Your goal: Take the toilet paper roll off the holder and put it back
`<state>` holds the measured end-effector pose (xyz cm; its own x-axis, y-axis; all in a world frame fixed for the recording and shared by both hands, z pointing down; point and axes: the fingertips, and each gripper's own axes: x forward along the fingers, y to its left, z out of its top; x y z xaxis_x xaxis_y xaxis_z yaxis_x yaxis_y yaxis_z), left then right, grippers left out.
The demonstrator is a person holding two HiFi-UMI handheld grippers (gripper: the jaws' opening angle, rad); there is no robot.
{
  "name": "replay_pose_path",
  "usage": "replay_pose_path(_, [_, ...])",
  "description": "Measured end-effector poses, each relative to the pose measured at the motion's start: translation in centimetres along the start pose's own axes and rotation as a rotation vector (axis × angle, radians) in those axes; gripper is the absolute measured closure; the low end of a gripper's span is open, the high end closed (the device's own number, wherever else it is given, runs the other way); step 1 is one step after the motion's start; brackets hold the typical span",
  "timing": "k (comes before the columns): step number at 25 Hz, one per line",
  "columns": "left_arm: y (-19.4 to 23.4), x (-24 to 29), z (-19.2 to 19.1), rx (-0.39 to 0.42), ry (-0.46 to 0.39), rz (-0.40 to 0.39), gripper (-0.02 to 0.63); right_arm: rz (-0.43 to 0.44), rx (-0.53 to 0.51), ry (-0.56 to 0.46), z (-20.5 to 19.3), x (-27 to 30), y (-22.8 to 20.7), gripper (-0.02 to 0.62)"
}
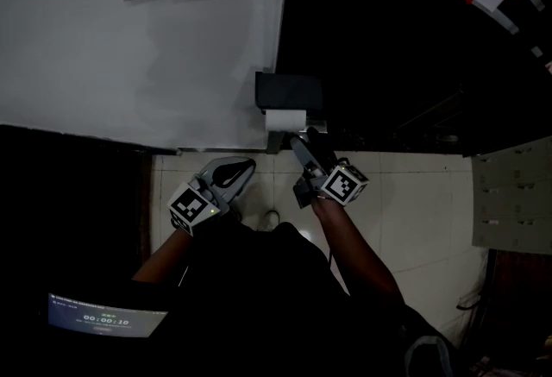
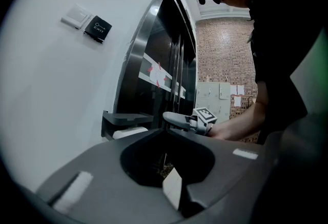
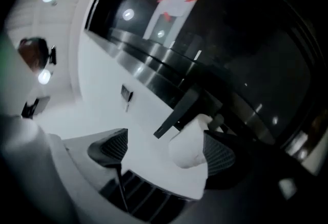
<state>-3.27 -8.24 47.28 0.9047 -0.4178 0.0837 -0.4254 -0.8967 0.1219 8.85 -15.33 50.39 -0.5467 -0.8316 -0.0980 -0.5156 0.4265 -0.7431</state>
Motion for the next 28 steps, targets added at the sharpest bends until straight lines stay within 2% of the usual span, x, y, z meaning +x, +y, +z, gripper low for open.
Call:
replay_pose_path(5, [0.1,0.3,0.3,0.015,-0.006,-0.003,0.601,0.015,-0.535,0.133,-0.1,-0.4,3.2,0.133])
replay_pose_path(7, [0.2,0.4,0.5,0.019,-0.008,-0.004,0.601,0.028,-0.699,0.168,-0.4,-0.4,4.0,0.133])
replay_pose_path(8, [0.2,0.4,0.5,0.02,-0.009,-0.004,0.601,0.031,-0.749,0.179,-0.4,-0.3,4.3,0.133])
replay_pose_path(10, [0.3,0.5,0.4,0.023,-0.01,-0.004,0.601,0.036,-0.787,0.182,-0.4,-0.3,4.6,0.133])
replay_pose_path(13, [0.4,0.6,0.5,0.021,-0.012,-0.003,0.601,0.049,-0.777,0.178,-0.3,-0.5,4.8,0.144])
replay_pose_path(14, [0.3,0.6,0.5,0.019,-0.011,-0.003,0.601,0.06,-0.777,0.177,-0.2,-0.7,5.2,0.226])
replay_pose_path(16, [0.3,0.6,0.7,0.014,-0.005,-0.003,0.601,0.096,-0.789,0.157,0.2,-1.1,6.4,0.467])
replay_pose_path(17, [0.3,0.6,0.6,0.017,-0.007,-0.003,0.601,0.112,-0.795,0.144,0.4,-1.2,6.8,0.541])
replay_pose_path(18, [0.3,0.6,0.5,0.02,-0.009,-0.003,0.601,0.124,-0.798,0.132,0.5,-1.3,7.0,0.581])
replay_pose_path(20, [0.4,0.7,0.3,0.022,-0.013,-0.003,0.601,0.13,-0.798,0.133,0.4,-1.3,7.0,0.595])
replay_pose_path(23, [0.2,0.9,0.4,0.017,-0.01,-0.007,0.601,0.098,-0.796,0.192,0.0,-1.4,6.6,0.595])
replay_pose_path(28, [0.1,1.1,0.7,0.004,0.0,-0.006,0.601,0.104,-0.803,0.185,0.0,-1.4,6.8,0.595])
